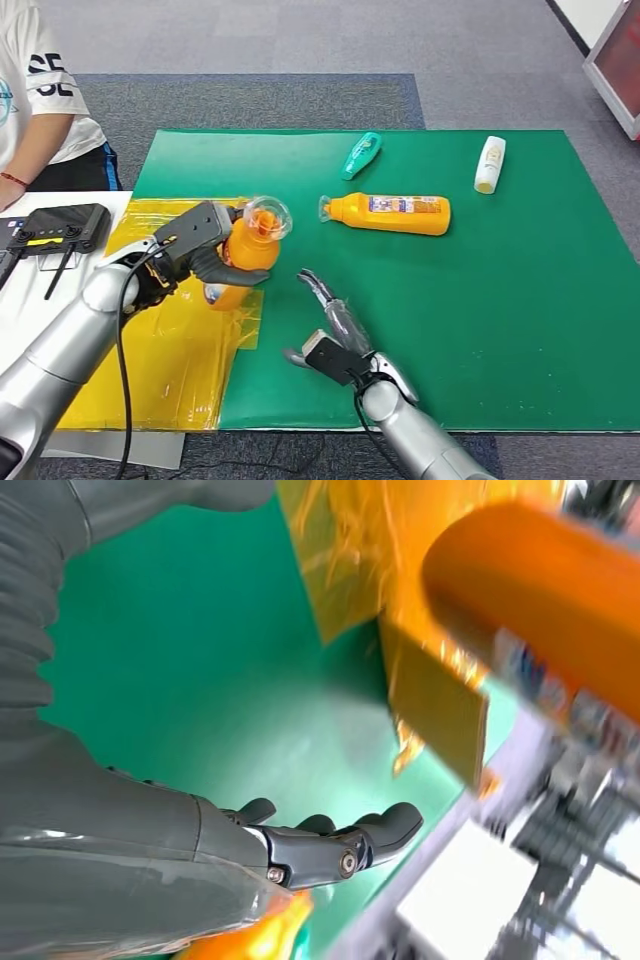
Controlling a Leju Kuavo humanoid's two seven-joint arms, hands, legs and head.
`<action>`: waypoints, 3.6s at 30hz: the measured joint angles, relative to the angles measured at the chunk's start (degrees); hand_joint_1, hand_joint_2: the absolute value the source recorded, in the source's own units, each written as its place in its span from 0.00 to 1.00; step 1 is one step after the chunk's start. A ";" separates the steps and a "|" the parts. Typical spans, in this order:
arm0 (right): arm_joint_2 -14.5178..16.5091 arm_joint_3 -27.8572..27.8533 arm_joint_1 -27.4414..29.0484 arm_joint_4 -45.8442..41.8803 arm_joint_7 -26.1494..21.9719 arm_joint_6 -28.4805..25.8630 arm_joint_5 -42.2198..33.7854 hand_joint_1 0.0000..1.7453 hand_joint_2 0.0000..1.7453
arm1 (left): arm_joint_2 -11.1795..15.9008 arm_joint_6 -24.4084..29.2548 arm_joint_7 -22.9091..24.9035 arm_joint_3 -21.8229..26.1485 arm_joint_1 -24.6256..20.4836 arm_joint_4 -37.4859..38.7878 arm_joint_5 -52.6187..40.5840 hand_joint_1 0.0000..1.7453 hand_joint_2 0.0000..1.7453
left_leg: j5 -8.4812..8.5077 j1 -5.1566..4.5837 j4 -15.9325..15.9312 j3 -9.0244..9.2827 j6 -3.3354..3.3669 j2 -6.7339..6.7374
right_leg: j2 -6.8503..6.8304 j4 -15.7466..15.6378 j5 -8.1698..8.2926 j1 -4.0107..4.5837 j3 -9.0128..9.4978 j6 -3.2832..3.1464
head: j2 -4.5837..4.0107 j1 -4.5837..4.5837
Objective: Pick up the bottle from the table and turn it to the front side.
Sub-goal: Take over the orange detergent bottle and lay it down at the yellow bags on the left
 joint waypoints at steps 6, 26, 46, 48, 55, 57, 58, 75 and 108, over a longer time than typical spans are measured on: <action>0.16 -2.97 0.47 -0.21 -2.14 -2.22 -4.92 0.00 1.00 | 1.66 -0.47 0.52 -0.95 -1.21 0.95 0.93 1.00 1.00 | 0.00 0.00 0.00 -0.02 0.00 0.00 | 0.00 0.00 0.00 0.00 -0.01 0.00 | 0.00 0.00; -1.63 -21.17 8.31 -22.97 -4.03 11.02 -24.25 0.00 1.00 | 5.64 2.20 0.32 -0.89 2.38 0.94 1.74 1.00 1.00 | 0.00 0.00 0.02 -0.14 0.00 0.00 | 0.00 -0.01 0.00 0.00 -0.11 0.00 | 0.00 0.00; -1.89 -22.09 9.55 -26.75 -4.01 12.69 -18.82 0.00 1.00 | 12.61 -10.57 3.75 -12.98 -14.00 2.75 -4.88 1.00 1.00 | 0.22 0.01 0.02 -0.36 -0.01 0.05 | 0.04 0.00 0.25 0.01 -0.34 0.00 | 0.00 0.00; -1.89 -21.83 9.48 -26.75 -3.98 12.57 -18.66 0.00 1.00 | 13.26 -10.66 3.65 -14.00 -14.32 2.75 -3.77 1.00 1.00 | 0.22 0.01 0.02 -0.37 -0.01 0.05 | 0.04 0.00 0.25 0.02 -0.34 0.00 | 0.00 0.01; -1.89 -20.33 9.21 -26.75 -3.35 11.91 -17.86 0.00 1.00 | 14.69 -8.48 2.84 -15.85 -13.57 2.75 0.81 1.00 1.00 | 0.23 0.01 0.02 -0.38 0.00 0.05 | 0.03 0.00 0.25 0.01 -0.34 0.00 | 0.00 0.01; -1.89 -19.85 9.06 -26.74 -3.26 11.70 -17.79 0.00 1.00 | 14.68 -7.10 2.61 -15.79 -12.63 2.75 1.92 1.00 1.00 | 0.23 0.00 0.02 -0.39 0.00 0.05 | 0.03 0.00 0.25 0.01 -0.34 0.00 | 0.00 0.00; -1.89 -19.59 8.97 -26.73 -3.24 11.58 -17.74 0.00 1.00 | 14.62 -6.31 2.47 -15.73 -11.99 2.76 2.20 1.00 1.00 | 0.23 0.00 0.03 -0.39 0.00 0.05 | 0.03 0.00 0.26 0.01 -0.34 0.00 | 0.00 0.01; -1.89 -16.87 8.39 -26.73 -2.99 10.60 -17.11 0.00 1.00 | 11.59 -2.49 1.10 -12.67 -3.97 4.01 -0.35 1.00 1.00 | 0.23 0.00 0.03 -0.40 0.00 0.05 | 0.03 -0.01 0.26 0.01 -0.36 0.00 | 0.00 0.00; -1.89 -15.44 8.29 -26.86 -2.46 10.51 -16.74 0.00 1.00 | 9.98 -2.35 2.85 -15.82 -6.38 11.25 -11.35 1.00 1.00 | 0.43 0.01 0.03 -0.35 -0.13 0.05 | 0.05 0.00 0.47 0.02 -0.35 -0.12 | 0.00 -0.01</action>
